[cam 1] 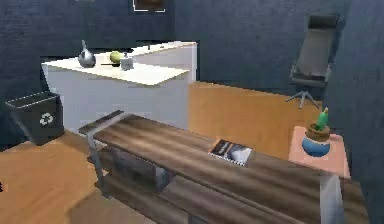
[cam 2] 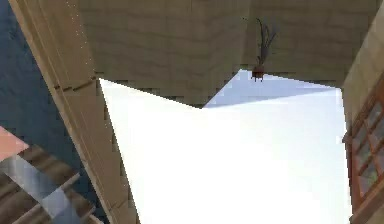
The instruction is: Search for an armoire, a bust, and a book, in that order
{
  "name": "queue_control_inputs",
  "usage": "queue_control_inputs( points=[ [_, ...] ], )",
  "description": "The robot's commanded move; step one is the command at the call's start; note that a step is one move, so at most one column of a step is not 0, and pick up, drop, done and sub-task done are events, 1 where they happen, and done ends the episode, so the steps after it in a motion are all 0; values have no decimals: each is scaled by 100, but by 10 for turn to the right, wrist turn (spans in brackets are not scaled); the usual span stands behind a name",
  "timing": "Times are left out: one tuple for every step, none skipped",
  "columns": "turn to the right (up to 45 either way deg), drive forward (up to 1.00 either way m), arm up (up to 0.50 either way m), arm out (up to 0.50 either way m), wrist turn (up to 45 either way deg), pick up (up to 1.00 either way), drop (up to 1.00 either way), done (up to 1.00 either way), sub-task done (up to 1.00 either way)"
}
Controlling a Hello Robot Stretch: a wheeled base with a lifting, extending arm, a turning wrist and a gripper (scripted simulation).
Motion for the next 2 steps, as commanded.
queue_control_inputs(
  points=[
    [450, 0, 0, 0, 0, 0, 0, 0, 0],
    [450, 0, 0, 0, 0, 0, 0, 0, 0]
  ],
)
